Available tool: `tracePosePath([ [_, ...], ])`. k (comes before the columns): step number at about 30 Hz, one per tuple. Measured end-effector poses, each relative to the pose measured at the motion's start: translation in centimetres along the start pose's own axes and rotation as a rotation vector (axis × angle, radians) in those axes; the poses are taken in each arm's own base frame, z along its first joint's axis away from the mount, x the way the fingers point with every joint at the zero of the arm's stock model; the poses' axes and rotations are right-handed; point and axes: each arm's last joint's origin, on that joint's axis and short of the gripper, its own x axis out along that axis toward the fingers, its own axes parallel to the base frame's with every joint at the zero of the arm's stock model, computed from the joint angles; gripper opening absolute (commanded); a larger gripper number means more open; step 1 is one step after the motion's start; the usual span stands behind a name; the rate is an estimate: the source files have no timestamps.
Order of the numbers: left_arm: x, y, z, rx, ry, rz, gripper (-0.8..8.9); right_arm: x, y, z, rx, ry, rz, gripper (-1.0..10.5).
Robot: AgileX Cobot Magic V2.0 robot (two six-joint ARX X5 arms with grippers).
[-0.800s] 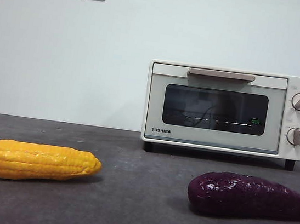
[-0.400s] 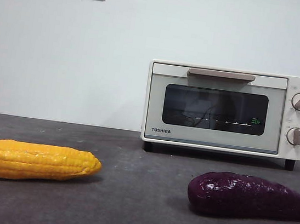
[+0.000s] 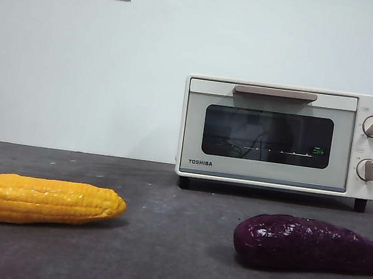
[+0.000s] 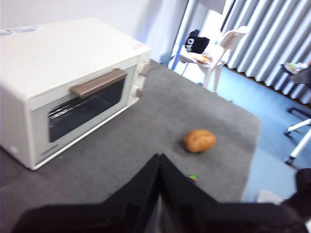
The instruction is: Take the eggplant from the table,put the eggplant in the oven
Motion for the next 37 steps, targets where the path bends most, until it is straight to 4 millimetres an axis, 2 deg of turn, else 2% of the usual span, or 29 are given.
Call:
tracePosePath([
  [4, 1.4, 0.5, 1.0, 0.006, 0.008, 0.017, -0.06, 0.0, 0.0, -0.2, 0.01, 0.018, 0.005, 5.1],
  [10, 4.0, 0.8, 3.8, 0.043, -0.005, 0.004, -0.06, 0.0, 0.1, -0.7, 0.034, 0.068, 0.008, 5.1],
  [14, 6.7, 1.3, 5.6, 0.072, 0.001, 0.013, -0.06, 0.0, 0.1, -0.9, 0.045, 0.09, 0.009, 5.1],
  [20, 11.5, 2.3, 7.0, 0.109, 0.039, 0.015, -0.06, -0.1, 0.1, -1.3, 0.064, 0.127, 0.012, 5.1],
  [25, 16.0, 3.6, 7.1, 0.149, 0.086, 0.059, -0.06, -0.1, 0.1, -1.4, 0.068, 0.135, 0.012, 5.1],
  [31, 21.2, 5.2, 6.0, 0.181, 0.141, 0.1, -0.06, -0.1, 0.1, -1.4, 0.068, 0.136, 0.012, 5.1],
  [37, 24.9, 6.4, 4.7, 0.203, 0.164, 0.119, -0.06, -0.1, 0.1, -1.4, 0.068, 0.135, 0.012, 5.1],
])
